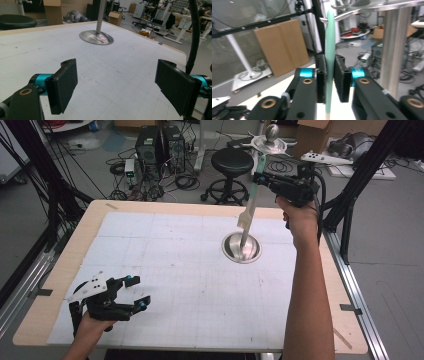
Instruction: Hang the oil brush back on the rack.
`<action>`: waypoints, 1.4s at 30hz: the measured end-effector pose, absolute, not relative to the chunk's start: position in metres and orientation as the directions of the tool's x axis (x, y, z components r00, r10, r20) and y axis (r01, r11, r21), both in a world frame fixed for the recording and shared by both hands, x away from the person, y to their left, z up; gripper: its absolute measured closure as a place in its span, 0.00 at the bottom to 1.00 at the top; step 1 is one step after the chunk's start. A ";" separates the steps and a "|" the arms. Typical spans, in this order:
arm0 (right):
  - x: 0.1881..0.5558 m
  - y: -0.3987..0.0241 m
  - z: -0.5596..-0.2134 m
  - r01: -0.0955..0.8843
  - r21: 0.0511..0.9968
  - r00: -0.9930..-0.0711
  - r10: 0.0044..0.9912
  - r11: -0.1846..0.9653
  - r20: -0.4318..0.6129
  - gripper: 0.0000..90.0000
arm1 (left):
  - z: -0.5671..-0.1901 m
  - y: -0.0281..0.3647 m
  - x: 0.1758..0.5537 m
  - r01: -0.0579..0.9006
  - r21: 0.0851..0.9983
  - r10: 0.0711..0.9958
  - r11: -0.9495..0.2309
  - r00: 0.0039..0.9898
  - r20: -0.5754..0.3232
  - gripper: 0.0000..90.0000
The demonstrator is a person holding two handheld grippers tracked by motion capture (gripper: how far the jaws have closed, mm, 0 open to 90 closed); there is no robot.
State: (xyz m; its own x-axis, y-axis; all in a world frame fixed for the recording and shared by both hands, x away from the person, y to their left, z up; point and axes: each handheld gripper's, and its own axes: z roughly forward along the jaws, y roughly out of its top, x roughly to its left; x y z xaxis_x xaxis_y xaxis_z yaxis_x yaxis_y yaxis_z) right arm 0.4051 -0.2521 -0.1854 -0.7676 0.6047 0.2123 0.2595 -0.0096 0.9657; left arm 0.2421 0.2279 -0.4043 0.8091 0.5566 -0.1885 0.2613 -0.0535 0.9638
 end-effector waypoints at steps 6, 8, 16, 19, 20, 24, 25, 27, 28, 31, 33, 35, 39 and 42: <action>0.390 -0.256 -0.189 0.232 0.973 -0.704 0.692 0.008 0.162 0.51 | -0.405 0.233 0.243 0.262 0.964 0.572 -0.035 0.796 -0.195 0.21; 0.383 -0.260 -0.194 0.222 0.975 -0.689 0.708 0.005 0.153 0.45 | -0.405 0.235 0.243 0.259 0.966 0.579 -0.024 0.791 -0.198 0.21; 0.351 -0.271 -0.232 0.203 0.978 -0.635 0.767 0.054 0.089 0.25 | -0.406 0.239 0.245 0.253 0.967 0.591 -0.010 0.782 -0.199 0.21; 0.338 -0.273 -0.249 0.212 0.976 -0.627 0.773 0.054 0.093 0.21 | -0.406 0.239 0.245 0.256 0.967 0.595 -0.004 0.777 -0.203 0.21; 0.333 -0.273 -0.255 0.215 0.975 -0.628 0.772 0.054 0.095 0.20 | -0.406 0.239 0.245 0.257 0.967 0.595 -0.004 0.777 -0.204 0.21; 0.310 -0.270 -0.281 0.220 0.973 -0.609 0.789 0.067 0.083 0.19 | -0.406 0.239 0.245 0.256 0.967 0.594 -0.002 0.778 -0.205 0.21; 0.305 -0.270 -0.287 0.223 0.972 -0.617 0.783 0.075 0.081 0.19 | -0.406 0.240 0.245 0.256 0.967 0.595 0.000 0.777 -0.206 0.21; 0.294 -0.269 -0.301 0.234 0.968 -0.616 0.783 0.086 0.079 0.19 | -0.406 0.240 0.244 0.258 0.966 0.596 0.001 0.776 -0.207 0.21; 0.290 -0.269 -0.307 0.240 0.967 -0.617 0.782 0.089 0.081 0.19 | -0.406 0.240 0.244 0.260 0.966 0.597 -0.002 0.775 -0.207 0.21; 0.276 -0.270 -0.327 0.252 0.963 -0.616 0.784 0.095 0.084 0.19 | -0.406 0.240 0.244 0.260 0.966 0.597 -0.002 0.775 -0.208 0.21; 0.268 -0.270 -0.337 0.259 0.962 -0.616 0.782 0.091 0.092 0.19 | -0.406 0.241 0.244 0.259 0.966 0.596 -0.003 0.776 -0.206 0.21; 0.260 -0.270 -0.344 0.252 0.964 -0.617 0.781 0.082 0.095 0.19 | -0.406 0.241 0.243 0.257 0.966 0.598 0.003 0.774 -0.208 0.21; 0.241 -0.268 -0.362 0.251 0.963 -0.614 0.785 0.096 0.082 0.19 | -0.406 0.243 0.242 0.255 0.967 0.599 0.007 0.773 -0.208 0.21; 0.230 -0.267 -0.372 0.253 0.963 -0.602 0.795 0.097 0.078 0.19 | -0.407 0.243 0.242 0.254 0.967 0.601 0.012 0.772 -0.210 0.21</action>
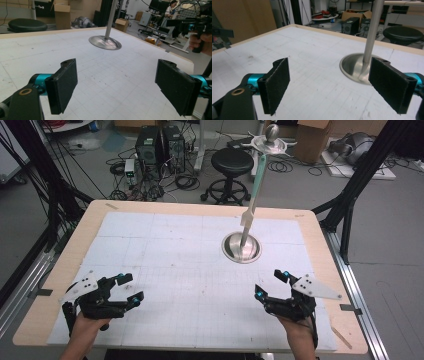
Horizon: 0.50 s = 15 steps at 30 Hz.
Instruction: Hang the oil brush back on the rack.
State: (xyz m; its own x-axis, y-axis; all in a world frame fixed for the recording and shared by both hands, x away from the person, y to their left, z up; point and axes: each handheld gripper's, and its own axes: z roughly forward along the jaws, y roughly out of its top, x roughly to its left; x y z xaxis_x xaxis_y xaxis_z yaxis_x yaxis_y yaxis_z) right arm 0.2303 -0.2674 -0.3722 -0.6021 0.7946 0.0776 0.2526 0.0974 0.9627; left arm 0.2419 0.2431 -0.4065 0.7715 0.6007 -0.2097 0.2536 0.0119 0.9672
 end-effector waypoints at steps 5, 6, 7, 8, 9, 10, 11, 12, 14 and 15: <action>0.219 -0.272 -0.389 0.274 0.956 -0.588 0.805 0.106 0.079 0.19 | -0.407 0.244 0.241 0.243 0.970 0.604 0.021 0.770 -0.206 0.21; 0.218 -0.274 -0.392 0.280 0.954 -0.584 0.808 0.107 0.081 0.19 | -0.407 0.244 0.241 0.242 0.970 0.604 0.021 0.770 -0.206 0.21; 0.217 -0.275 -0.393 0.285 0.953 -0.581 0.810 0.103 0.086 0.19 | -0.407 0.244 0.242 0.241 0.970 0.603 0.018 0.771 -0.203 0.20; 0.215 -0.276 -0.394 0.288 0.952 -0.577 0.812 0.104 0.086 0.19 | -0.407 0.244 0.242 0.240 0.971 0.603 0.015 0.772 -0.200 0.20; 0.214 -0.277 -0.395 0.290 0.951 -0.575 0.813 0.106 0.085 0.19 | -0.407 0.244 0.242 0.241 0.970 0.603 0.016 0.772 -0.202 0.20; 0.214 -0.278 -0.395 0.283 0.952 -0.577 0.813 0.112 0.076 0.19 | -0.407 0.244 0.242 0.240 0.971 0.603 0.013 0.772 -0.199 0.20; 0.213 -0.278 -0.395 0.285 0.952 -0.574 0.815 0.109 0.079 0.19 | -0.407 0.244 0.241 0.242 0.970 0.602 0.012 0.773 -0.200 0.20; 0.212 -0.278 -0.395 0.285 0.953 -0.574 0.815 0.105 0.082 0.19 | -0.407 0.244 0.241 0.240 0.971 0.599 0.015 0.775 -0.201 0.20; 0.211 -0.279 -0.394 0.280 0.955 -0.571 0.817 0.102 0.081 0.19 | -0.407 0.244 0.240 0.237 0.971 0.597 0.011 0.778 -0.197 0.20; 0.210 -0.279 -0.394 0.280 0.955 -0.569 0.818 0.100 0.081 0.19 | -0.407 0.244 0.240 0.237 0.971 0.595 0.012 0.779 -0.198 0.20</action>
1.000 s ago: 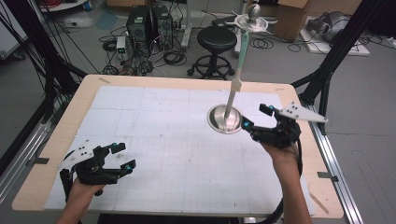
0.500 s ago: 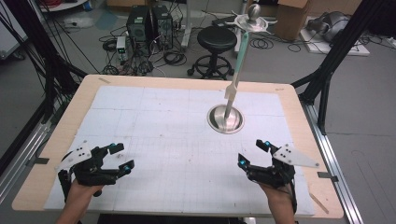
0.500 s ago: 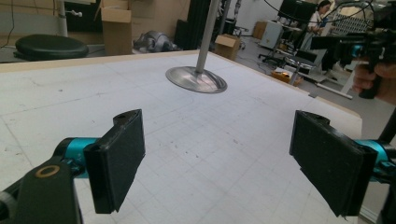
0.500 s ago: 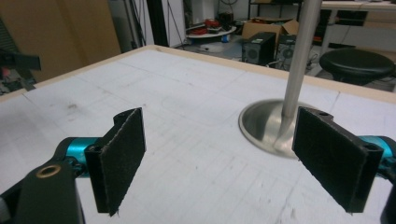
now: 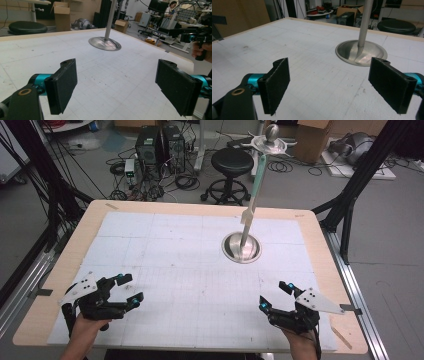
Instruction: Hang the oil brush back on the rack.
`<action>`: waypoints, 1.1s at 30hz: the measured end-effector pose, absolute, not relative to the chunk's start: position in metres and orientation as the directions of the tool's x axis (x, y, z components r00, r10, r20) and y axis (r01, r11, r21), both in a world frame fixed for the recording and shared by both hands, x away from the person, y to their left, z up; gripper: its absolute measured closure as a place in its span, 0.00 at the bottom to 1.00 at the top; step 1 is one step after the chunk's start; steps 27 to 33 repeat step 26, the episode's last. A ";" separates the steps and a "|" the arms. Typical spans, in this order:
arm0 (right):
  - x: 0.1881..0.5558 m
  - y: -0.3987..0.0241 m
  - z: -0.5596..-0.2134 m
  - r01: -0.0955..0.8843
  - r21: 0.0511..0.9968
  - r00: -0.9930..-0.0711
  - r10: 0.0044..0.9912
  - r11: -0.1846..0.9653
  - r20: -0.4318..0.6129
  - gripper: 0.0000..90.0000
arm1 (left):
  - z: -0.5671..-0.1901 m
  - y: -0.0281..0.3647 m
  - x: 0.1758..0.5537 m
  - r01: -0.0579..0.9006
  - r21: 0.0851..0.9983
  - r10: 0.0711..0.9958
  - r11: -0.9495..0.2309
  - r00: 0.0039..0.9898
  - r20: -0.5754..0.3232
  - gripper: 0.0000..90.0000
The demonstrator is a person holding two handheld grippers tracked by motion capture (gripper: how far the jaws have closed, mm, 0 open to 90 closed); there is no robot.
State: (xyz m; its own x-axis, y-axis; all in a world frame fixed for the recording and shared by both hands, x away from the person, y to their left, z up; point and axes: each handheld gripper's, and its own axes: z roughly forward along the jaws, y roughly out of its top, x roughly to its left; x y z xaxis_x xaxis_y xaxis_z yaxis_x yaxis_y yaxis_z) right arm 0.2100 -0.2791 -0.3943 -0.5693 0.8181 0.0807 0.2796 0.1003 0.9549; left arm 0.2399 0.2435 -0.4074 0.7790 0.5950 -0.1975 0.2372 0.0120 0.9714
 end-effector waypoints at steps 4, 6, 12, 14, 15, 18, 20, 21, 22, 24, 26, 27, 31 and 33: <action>0.210 -0.279 -0.394 0.280 0.955 -0.570 0.818 0.100 0.081 0.19 | -0.408 0.243 0.239 0.231 0.973 0.592 0.015 0.782 -0.195 0.20; 0.209 -0.278 -0.394 0.279 0.954 -0.570 0.818 0.105 0.077 0.19 | -0.408 0.244 0.238 0.233 0.972 0.589 0.013 0.784 -0.196 0.20; 0.209 -0.277 -0.394 0.281 0.954 -0.575 0.814 0.105 0.080 0.19 | -0.409 0.244 0.238 0.233 0.972 0.596 0.015 0.779 -0.196 0.20; 0.209 -0.278 -0.394 0.279 0.954 -0.575 0.815 0.109 0.075 0.19 | -0.409 0.244 0.238 0.234 0.972 0.601 0.015 0.775 -0.196 0.20; 0.209 -0.278 -0.394 0.287 0.952 -0.572 0.816 0.106 0.082 0.19 | -0.409 0.244 0.238 0.235 0.972 0.602 0.014 0.774 -0.196 0.20; 0.209 -0.279 -0.395 0.280 0.954 -0.573 0.816 0.108 0.076 0.19 | -0.409 0.244 0.239 0.240 0.971 0.604 0.005 0.773 -0.194 0.20; 0.210 -0.279 -0.395 0.279 0.954 -0.574 0.815 0.108 0.076 0.19 | -0.409 0.244 0.239 0.243 0.970 0.603 0.008 0.773 -0.198 0.20; 0.209 -0.279 -0.395 0.279 0.954 -0.574 0.815 0.108 0.076 0.19 | -0.409 0.244 0.239 0.241 0.970 0.605 0.010 0.772 -0.197 0.20; 0.210 -0.279 -0.395 0.278 0.954 -0.574 0.815 0.109 0.075 0.19 | -0.409 0.243 0.239 0.239 0.971 0.606 0.009 0.771 -0.196 0.20; 0.209 -0.279 -0.395 0.281 0.953 -0.574 0.815 0.110 0.075 0.19 | -0.409 0.244 0.239 0.236 0.972 0.608 0.008 0.771 -0.192 0.20; 0.209 -0.280 -0.395 0.284 0.953 -0.573 0.816 0.107 0.079 0.19 | -0.409 0.244 0.239 0.235 0.972 0.611 0.009 0.768 -0.192 0.20; 0.209 -0.280 -0.395 0.284 0.953 -0.573 0.816 0.107 0.079 0.19 | -0.409 0.244 0.239 0.235 0.972 0.611 0.009 0.768 -0.192 0.20; 0.209 -0.280 -0.395 0.284 0.953 -0.573 0.816 0.107 0.079 0.19 | -0.409 0.244 0.239 0.235 0.972 0.611 0.009 0.768 -0.192 0.20; 0.209 -0.280 -0.395 0.284 0.953 -0.573 0.816 0.107 0.079 0.19 | -0.409 0.244 0.239 0.235 0.972 0.611 0.009 0.768 -0.192 0.20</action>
